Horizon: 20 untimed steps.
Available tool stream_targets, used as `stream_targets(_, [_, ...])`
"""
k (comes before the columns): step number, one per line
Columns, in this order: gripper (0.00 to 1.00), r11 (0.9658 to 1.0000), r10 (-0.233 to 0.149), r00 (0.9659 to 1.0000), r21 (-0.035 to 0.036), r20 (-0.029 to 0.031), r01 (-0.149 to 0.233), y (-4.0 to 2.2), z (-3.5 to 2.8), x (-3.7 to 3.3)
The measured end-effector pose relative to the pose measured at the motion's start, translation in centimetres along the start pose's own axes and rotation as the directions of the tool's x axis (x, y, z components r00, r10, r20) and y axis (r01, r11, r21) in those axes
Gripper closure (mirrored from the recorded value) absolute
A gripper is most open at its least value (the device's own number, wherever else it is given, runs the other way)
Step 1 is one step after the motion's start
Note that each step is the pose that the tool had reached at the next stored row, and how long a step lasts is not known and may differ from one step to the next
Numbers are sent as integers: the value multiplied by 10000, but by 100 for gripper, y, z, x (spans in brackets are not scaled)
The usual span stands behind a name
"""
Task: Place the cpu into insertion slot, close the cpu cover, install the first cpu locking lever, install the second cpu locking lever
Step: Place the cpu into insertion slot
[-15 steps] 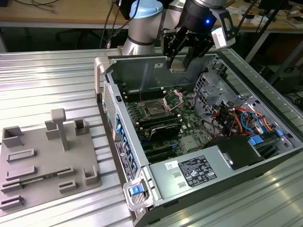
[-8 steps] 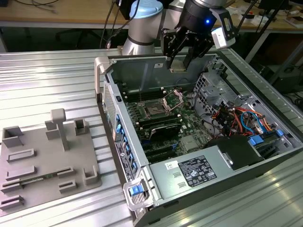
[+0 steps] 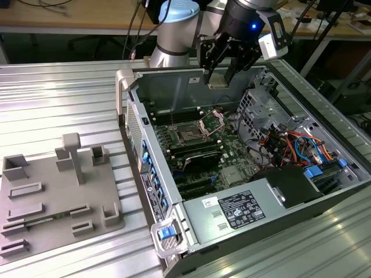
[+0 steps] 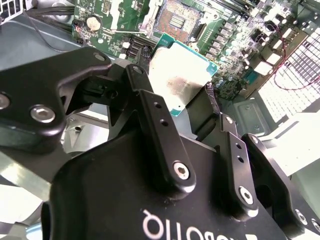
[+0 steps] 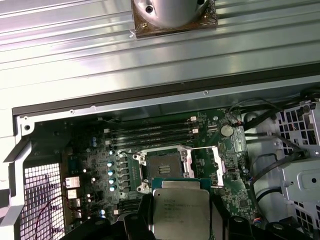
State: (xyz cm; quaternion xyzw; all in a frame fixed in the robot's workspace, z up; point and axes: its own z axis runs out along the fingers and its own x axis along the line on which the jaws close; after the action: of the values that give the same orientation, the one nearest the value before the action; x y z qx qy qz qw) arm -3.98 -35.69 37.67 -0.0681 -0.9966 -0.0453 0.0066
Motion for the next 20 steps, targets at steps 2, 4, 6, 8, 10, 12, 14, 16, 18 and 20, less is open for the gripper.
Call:
stream_targets(2, [45, 10000, 12, 10000, 0, 1, -12, 0, 0, 0])
stream_targets(4, [45, 10000, 22, 10000, 0, 2, -22, 0, 0, 0])
stream_targets(6, [45, 10000, 41, 10000, -1, 3, -41, 0, 0, 0])
stream_targets(8, [45, 10000, 54, 10000, -1, 5, -54, 0, 0, 0])
stream_targets(10, [45, 10000, 75, 10000, -1, 6, -75, 0, 0, 0])
stream_targets(12, [45, 10000, 84, 10000, -2, 8, -84, 0, 0, 0])
stream_targets(14, [45, 10000, 95, 10000, -2, 8, -95, 0, 0, 0])
stream_targets(16, [45, 9999, 107, 9999, -2, 9, -107, 0, 0, 0])
stream_targets(18, [45, 9999, 122, 9999, -2, 11, -122, 0, 0, 0])
stream_targets(20, [45, 9999, 130, 9999, -2, 11, -130, 0, 0, 0])
